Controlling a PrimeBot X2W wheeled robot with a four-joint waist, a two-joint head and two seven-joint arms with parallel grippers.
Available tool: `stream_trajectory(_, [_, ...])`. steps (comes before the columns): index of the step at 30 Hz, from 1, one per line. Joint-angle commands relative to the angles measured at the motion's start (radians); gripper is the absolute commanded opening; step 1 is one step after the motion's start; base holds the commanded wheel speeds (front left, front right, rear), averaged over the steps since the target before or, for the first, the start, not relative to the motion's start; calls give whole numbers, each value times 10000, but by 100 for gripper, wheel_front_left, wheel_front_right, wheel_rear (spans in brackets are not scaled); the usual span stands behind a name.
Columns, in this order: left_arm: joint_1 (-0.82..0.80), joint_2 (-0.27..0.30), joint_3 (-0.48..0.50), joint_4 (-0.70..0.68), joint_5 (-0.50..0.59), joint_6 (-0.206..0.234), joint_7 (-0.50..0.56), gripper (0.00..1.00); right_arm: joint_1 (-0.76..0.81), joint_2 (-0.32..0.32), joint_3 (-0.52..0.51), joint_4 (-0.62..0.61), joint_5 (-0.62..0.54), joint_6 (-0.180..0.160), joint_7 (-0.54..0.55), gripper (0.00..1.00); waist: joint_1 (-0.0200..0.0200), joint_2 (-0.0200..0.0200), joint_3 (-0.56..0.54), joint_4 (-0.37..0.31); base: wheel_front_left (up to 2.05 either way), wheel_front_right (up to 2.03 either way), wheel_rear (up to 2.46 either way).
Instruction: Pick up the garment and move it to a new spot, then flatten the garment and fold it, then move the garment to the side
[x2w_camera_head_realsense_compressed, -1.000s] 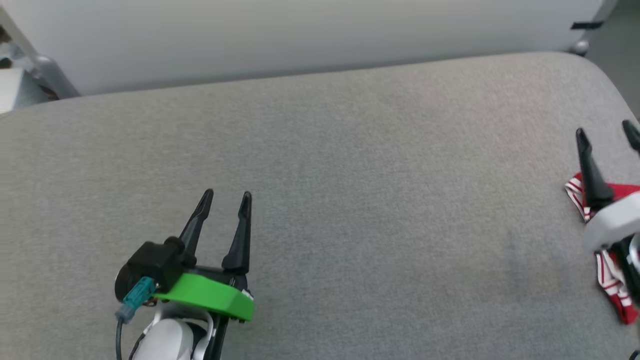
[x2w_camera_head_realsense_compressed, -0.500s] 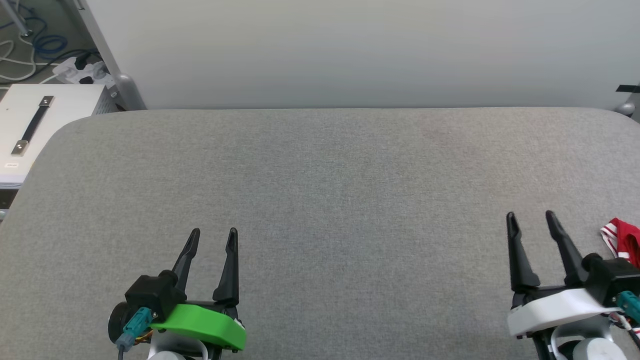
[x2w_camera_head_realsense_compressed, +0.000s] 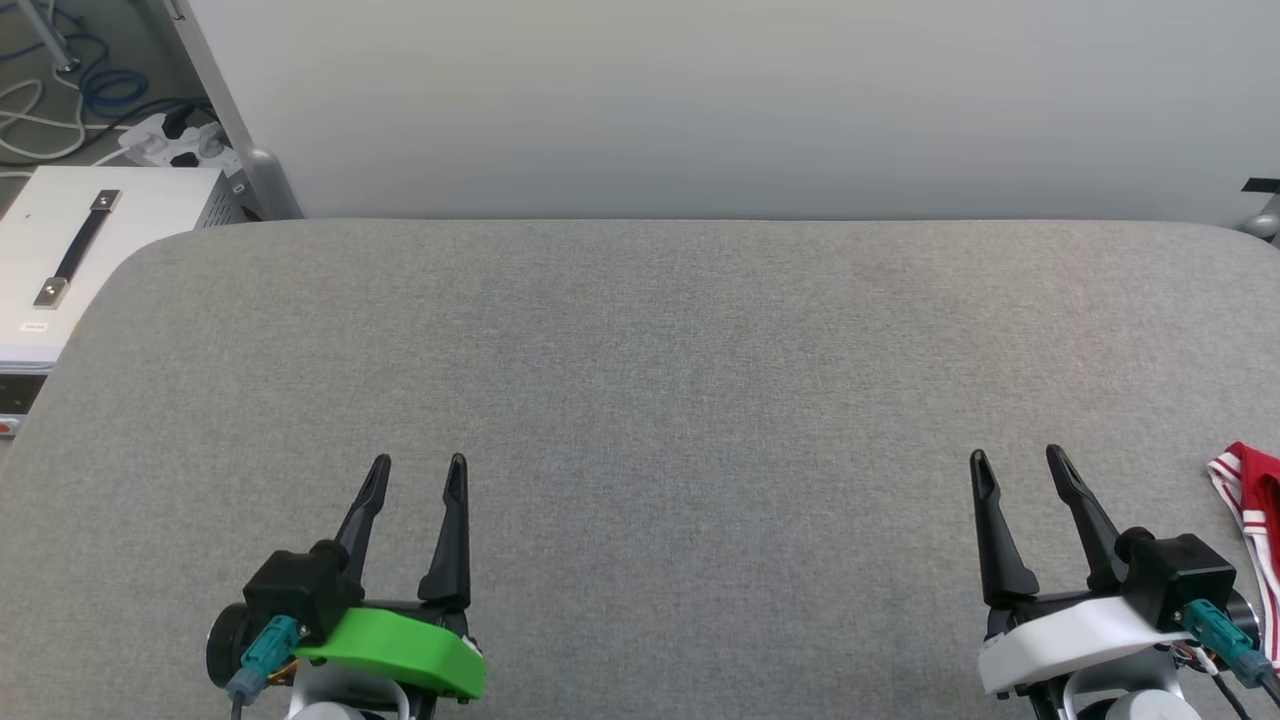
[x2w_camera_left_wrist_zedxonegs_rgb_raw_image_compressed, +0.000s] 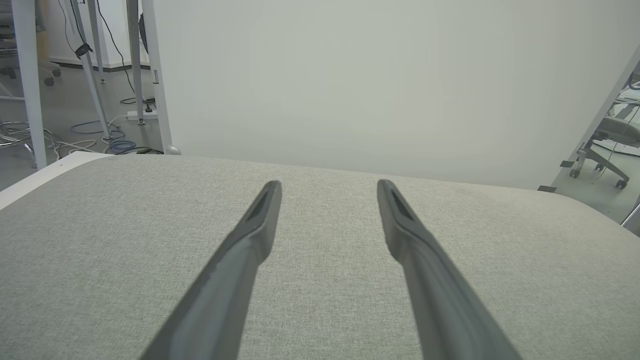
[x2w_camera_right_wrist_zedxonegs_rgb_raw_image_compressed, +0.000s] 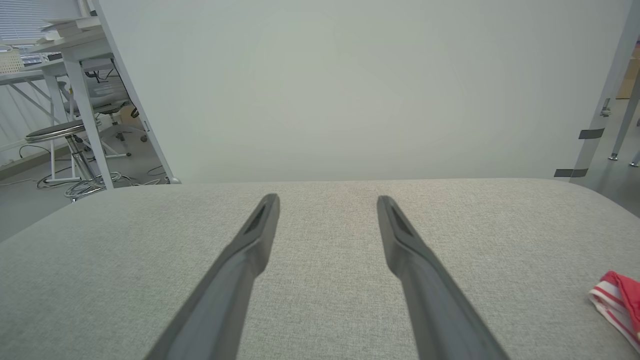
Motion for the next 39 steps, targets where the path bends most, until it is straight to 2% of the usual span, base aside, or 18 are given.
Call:
stream_trajectory(1, [190,-72,41,-36,26,-49,-59,100,-58,39,-13,38,19,-13,-91,100,1,0,5,-8,0,0,0])
stream_trajectory(13, [174,-87,-79,-34,-178,-64,-59,100,-48,69,-2,86,-31,-13,-154,100,1,0,37,-13,0,0,0])
stream_trajectory(14, [1,-8,-82,7,-114,-36,7,0,0,15,-2,57,-4,0,-80,0,1,0,36,-12,0,0,0])
stream_trajectory(39, [-9,-14,52,-210,370,214,515,0,-27,43,-50,-91,-338,-3,397,0,1,0,24,-86,0,0,0])
